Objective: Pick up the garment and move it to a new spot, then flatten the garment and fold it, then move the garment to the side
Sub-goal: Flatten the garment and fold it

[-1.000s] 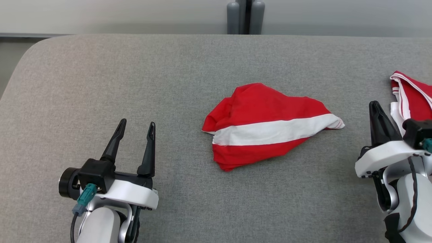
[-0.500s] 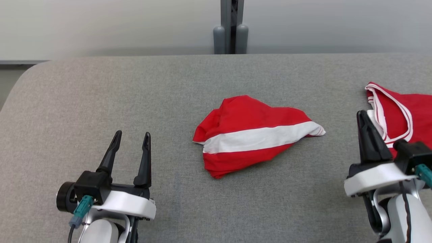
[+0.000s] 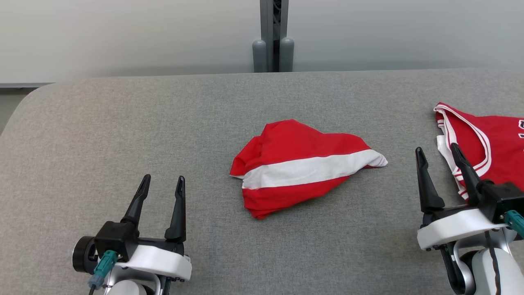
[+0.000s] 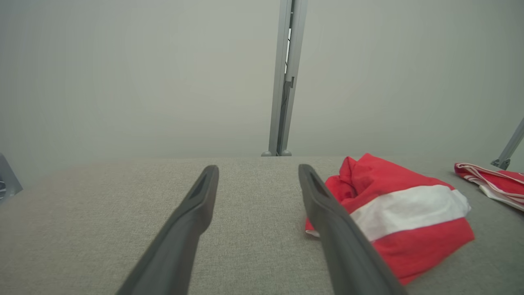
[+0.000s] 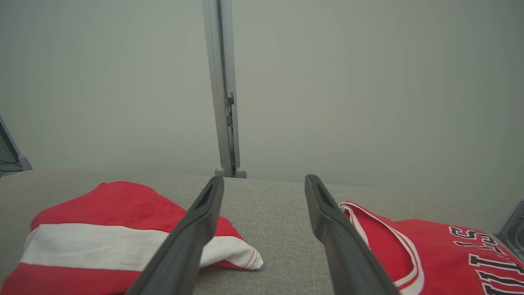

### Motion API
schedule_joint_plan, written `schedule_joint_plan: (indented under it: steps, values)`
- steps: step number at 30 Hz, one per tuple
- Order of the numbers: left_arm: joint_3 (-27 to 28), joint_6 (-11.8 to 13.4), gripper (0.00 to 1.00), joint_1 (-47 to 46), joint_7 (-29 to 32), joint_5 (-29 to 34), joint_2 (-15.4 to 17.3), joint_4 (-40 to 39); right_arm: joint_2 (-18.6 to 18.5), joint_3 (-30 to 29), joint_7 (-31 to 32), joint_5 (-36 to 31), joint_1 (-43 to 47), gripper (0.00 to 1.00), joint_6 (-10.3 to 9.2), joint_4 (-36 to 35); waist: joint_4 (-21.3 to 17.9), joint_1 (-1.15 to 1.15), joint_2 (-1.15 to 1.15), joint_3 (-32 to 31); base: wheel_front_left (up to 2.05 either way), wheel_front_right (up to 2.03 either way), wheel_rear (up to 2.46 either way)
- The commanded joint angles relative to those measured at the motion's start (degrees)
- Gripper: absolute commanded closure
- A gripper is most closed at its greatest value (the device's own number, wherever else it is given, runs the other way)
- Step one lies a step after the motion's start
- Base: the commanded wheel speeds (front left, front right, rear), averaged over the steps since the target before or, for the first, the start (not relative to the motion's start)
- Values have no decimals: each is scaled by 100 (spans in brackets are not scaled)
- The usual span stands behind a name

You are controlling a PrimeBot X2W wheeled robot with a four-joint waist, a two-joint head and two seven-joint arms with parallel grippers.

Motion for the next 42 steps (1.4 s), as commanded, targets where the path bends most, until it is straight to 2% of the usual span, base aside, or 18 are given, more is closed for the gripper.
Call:
schedule_joint_plan:
  steps: [1, 9, 21, 29, 40, 41, 42]
  values:
    - [19, 21, 0, -76, -18, -29, 19, -13, -16, -38, 41, -32, 80, 0, 1, -39, 19, 0, 0, 18, 0, 0, 0]
    - [-137, -61, 0, -261, -18, 10, 20, 57, -15, -244, 312, 134, -177, 0, 1, 196, 220, 0, 0, 352, 0, 0, 0]
    - [-264, -97, 0, -608, -18, 99, 20, 191, -131, -484, 614, 311, -923, 0, 1, 1318, 678, 0, 0, 964, 0, 0, 0]
    - [-315, -99, 0, -675, -18, 85, 20, 187, -194, -474, 626, 358, -1208, 0, 1, 1952, 843, 0, 0, 1075, 0, 0, 0]
    - [-344, -74, 0, -693, -18, 77, 19, 153, -239, -524, 484, 320, -1414, 0, 1, 2401, 909, 0, 0, 1130, 0, 0, 0]
    - [-345, -70, 0, -693, -18, 78, 19, 153, -242, -509, 478, 327, -1441, 6, 1, 2440, 912, 0, 0, 1131, 0, 0, 0]
    - [-344, -68, 0, -691, -18, 80, 20, 154, -241, -487, 470, 341, -1456, 71, 1, 2480, 912, 0, 0, 1130, 0, 0, 0]
